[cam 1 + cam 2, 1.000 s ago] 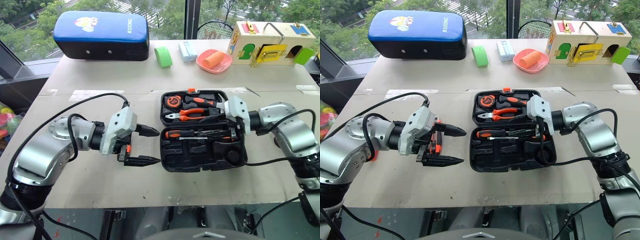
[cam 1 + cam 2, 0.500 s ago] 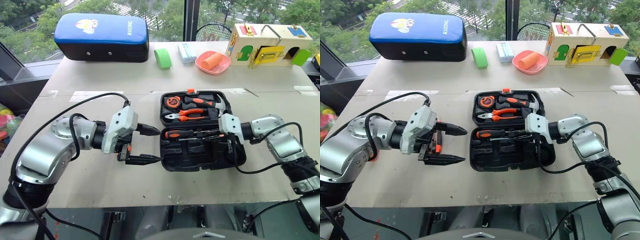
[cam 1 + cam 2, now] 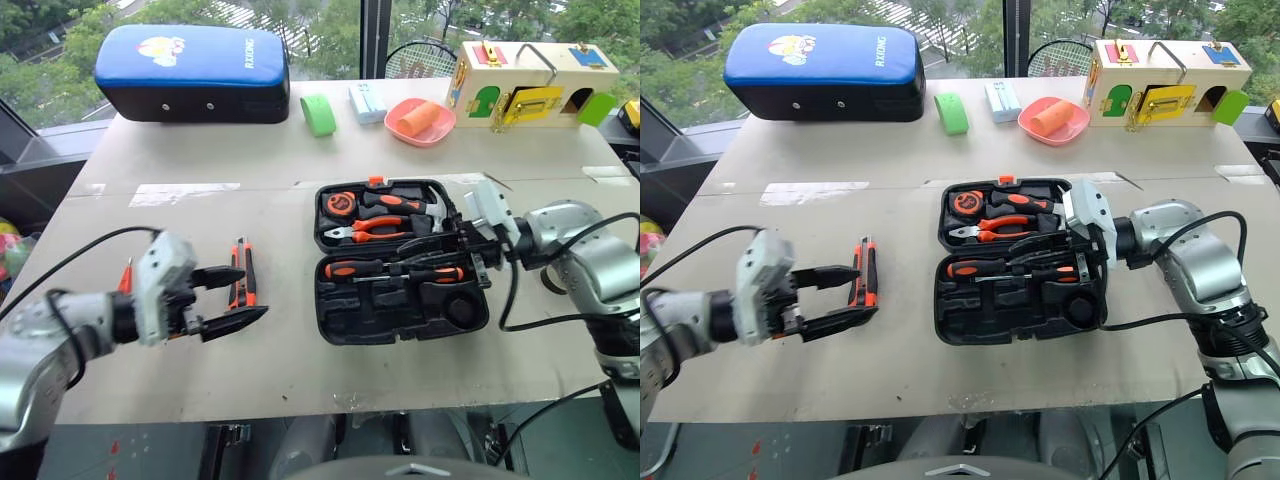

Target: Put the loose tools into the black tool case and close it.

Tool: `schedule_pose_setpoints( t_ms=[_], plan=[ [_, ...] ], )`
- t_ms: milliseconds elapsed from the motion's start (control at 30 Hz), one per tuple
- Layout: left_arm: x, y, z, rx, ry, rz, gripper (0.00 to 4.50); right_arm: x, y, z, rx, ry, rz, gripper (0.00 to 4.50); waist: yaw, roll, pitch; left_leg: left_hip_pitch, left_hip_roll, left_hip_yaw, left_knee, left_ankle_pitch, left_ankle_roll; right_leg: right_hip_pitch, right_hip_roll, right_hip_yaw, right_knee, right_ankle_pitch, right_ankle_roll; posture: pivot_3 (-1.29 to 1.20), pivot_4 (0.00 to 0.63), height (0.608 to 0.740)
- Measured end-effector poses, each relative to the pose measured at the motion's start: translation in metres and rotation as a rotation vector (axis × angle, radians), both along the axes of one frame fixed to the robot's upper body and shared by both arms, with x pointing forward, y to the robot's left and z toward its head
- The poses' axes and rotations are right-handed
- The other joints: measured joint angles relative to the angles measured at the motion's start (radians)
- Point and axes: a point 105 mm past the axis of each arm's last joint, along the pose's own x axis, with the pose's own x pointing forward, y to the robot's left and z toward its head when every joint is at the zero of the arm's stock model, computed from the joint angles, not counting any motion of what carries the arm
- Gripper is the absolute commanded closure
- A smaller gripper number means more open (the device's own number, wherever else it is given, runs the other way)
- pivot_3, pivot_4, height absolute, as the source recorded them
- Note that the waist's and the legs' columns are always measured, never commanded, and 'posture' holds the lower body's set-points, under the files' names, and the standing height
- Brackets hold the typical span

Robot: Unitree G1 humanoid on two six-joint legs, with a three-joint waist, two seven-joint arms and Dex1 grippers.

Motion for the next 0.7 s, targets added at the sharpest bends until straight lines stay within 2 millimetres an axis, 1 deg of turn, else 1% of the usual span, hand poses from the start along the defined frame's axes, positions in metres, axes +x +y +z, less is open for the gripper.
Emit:
schedule_pose_setpoints(
  t_ms=[33,67,133,167,200,300,400,533,633,700],
  plan=[
    [-0.016,0.02,-0.007,-0.016,0.03,0.131,0.0,-0.004,0.002,0.007,0.002,0.013,0.036,2.25,-0.007,-0.001,0.0,0.0,0.0,0.0,-0.001,0.0,0.0,0.0,0.0,0.0,-0.001,0.0,0.0,0.0,0.15,0.735],
    [-0.028,0.036,-0.01,-0.019,0.036,0.236,0.0,-0.005,0.004,0.013,0.011,0.008,0.056,1.65,-0.006,-0.001,0.0,0.0,0.0,-0.001,-0.001,0.0,0.0,0.001,0.0,-0.001,-0.001,0.0,0.0,0.0,0.15,0.735],
    [-0.04,0.052,-0.008,-0.009,0.018,0.351,0.0,-0.008,0.008,0.021,0.026,-0.005,0.091,0.82,0.01,-0.001,0.0,0.0,0.0,-0.002,0.0,0.0,0.0,0.001,0.0,-0.003,-0.001,0.0,-0.001,0.0,0.15,0.735],
    [-0.048,0.059,-0.005,-0.004,-0.004,0.414,0.0,-0.01,0.011,0.025,0.037,-0.007,0.115,0.28,0.022,-0.001,0.0,0.0,0.0,-0.002,0.0,0.0,0.0,0.002,-0.001,-0.004,-0.002,0.001,-0.001,0.0,0.15,0.735],
    [-0.054,0.064,-0.007,-0.002,-0.003,0.457,0.0,-0.011,0.012,0.026,0.043,-0.005,0.126,0.03,0.028,-0.002,0.0,0.0,0.0,-0.002,0.0,-0.001,0.001,0.002,-0.001,-0.004,-0.003,0.001,-0.002,0.0,0.15,0.735],
    [-0.07,0.075,-0.014,0.009,0.015,0.556,0.0,-0.012,0.015,0.026,0.051,0.003,0.14,0.03,0.048,-0.002,-0.001,-0.001,0.0,-0.002,0.002,-0.001,0.002,0.003,-0.001,-0.004,-0.004,0.001,-0.002,0.0,0.15,0.735],
    [-0.072,0.084,-0.017,0.029,0.018,0.617,0.0,-0.012,0.016,0.026,0.057,0.003,0.148,0.03,0.053,-0.002,-0.001,-0.001,0.0,-0.002,0.002,-0.001,0.002,0.003,-0.001,-0.004,-0.004,0.002,-0.002,0.0,0.15,0.735],
    [-0.06,0.099,-0.012,0.05,0.001,0.671,0.0,-0.011,0.016,0.026,0.057,-0.003,0.141,0.03,0.046,-0.002,-0.001,-0.001,0.0,-0.002,0.001,-0.001,0.002,0.002,-0.001,-0.004,-0.004,0.002,-0.002,0.0,0.15,0.735],
    [-0.04,0.118,-0.006,0.048,-0.006,0.737,0.0,-0.01,0.017,0.026,0.059,-0.01,0.122,0.03,0.045,-0.002,-0.001,0.0,0.0,-0.002,0.001,-0.001,0.001,0.002,-0.001,-0.005,-0.003,0.002,-0.001,0.0,0.15,0.735],
    [-0.026,0.129,-0.009,0.048,0.023,0.779,0.0,-0.009,0.016,0.026,0.059,-0.018,0.102,0.03,0.044,-0.002,-0.001,-0.001,0.0,-0.002,0.001,-0.001,0.001,0.002,0.0,-0.004,-0.003,0.002,-0.001,0.0,0.15,0.735]
  ],
)
